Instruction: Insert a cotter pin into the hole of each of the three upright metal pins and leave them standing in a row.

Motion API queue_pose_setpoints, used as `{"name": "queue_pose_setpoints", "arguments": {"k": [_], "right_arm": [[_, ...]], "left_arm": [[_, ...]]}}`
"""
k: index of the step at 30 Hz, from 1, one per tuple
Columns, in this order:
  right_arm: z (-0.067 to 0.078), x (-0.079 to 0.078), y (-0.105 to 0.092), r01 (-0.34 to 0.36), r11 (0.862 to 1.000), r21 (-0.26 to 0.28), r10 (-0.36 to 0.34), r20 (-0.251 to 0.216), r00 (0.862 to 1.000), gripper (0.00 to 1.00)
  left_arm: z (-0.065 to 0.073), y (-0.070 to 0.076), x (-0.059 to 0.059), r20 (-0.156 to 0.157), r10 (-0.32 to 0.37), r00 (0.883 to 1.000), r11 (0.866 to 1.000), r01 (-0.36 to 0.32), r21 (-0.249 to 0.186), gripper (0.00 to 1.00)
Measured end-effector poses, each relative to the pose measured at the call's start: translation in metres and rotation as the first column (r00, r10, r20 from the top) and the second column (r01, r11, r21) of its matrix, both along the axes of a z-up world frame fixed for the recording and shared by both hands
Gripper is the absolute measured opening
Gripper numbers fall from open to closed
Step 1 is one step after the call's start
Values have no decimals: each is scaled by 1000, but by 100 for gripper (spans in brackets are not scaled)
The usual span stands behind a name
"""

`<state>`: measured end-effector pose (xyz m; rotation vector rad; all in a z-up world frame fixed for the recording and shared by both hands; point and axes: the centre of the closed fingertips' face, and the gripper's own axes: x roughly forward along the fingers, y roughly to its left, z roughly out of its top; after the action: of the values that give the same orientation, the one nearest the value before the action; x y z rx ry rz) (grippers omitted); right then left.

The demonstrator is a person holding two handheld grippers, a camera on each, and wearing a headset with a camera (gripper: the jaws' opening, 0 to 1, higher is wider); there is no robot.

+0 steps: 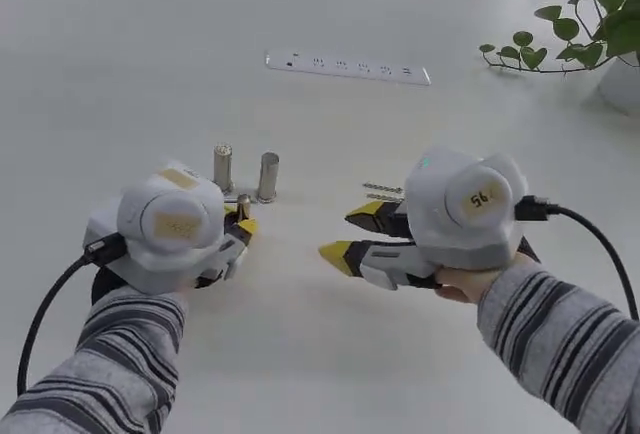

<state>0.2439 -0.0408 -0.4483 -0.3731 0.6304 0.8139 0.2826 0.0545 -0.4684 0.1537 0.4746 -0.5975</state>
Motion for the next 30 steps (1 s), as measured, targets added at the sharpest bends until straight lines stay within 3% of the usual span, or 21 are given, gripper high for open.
{"name": "queue_pose_setpoints", "arguments": {"k": [3, 11, 17, 25, 30], "right_arm": [[-2, -2, 1, 18, 1000, 18, -17, -15, 1000, 25], [-4, -4, 3, 18, 1000, 19, -17, -26, 1000, 24], [-2, -1, 1, 27, 999, 21, -27, -28, 999, 24], [-4, -3, 4, 18, 1000, 20, -17, -40, 999, 24], [-6, -5, 6, 15, 1000, 21, -14, -47, 999, 24]], "left_arm": [[0, 5, 1, 7, -7, 1000, 1000, 7, 21, 5], [-5, 13, 3, -1, 2, 1000, 1000, -2, 27, 5], [-5, 10, 1, -6, -8, 1000, 1000, 8, -14, 5], [-3, 9, 0, -4, -5, 1000, 1000, 5, -16, 5], [-5, 11, -1, -23, 8, 1000, 1000, -9, -27, 6]]}}
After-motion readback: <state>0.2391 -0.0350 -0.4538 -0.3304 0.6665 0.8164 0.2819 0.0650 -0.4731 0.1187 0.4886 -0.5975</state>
